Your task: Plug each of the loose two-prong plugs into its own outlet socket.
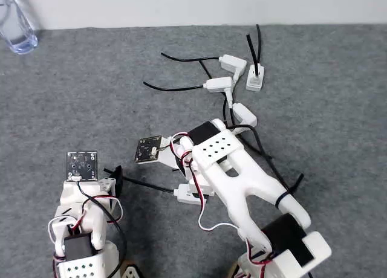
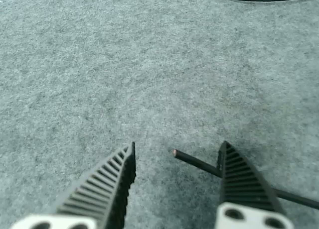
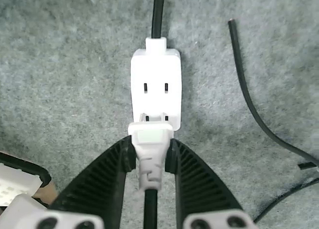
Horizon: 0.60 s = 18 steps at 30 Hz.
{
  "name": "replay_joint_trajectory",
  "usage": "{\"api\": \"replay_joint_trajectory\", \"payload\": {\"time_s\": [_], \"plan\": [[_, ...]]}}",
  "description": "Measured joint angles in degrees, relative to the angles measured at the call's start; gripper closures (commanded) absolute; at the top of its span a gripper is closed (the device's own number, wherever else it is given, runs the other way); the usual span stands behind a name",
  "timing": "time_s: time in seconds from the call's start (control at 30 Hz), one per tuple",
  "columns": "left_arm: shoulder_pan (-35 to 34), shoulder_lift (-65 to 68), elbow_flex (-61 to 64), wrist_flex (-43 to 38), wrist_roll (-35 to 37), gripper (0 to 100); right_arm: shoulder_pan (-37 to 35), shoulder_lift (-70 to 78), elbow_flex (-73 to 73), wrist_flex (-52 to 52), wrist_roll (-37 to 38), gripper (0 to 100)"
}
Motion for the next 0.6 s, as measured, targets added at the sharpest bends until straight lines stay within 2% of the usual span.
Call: {"api": "replay_joint_trajectory", "payload": {"time_s": [0.33,0.6], "plan": [[0.0,0.0,0.0,0.0,0.0,75,3.9,0.2,0.2,0.0,1.8,99.1],[0.0,0.0,0.0,0.0,0.0,75,2.8,0.2,2.4,-1.5,1.8,99.1]]}}
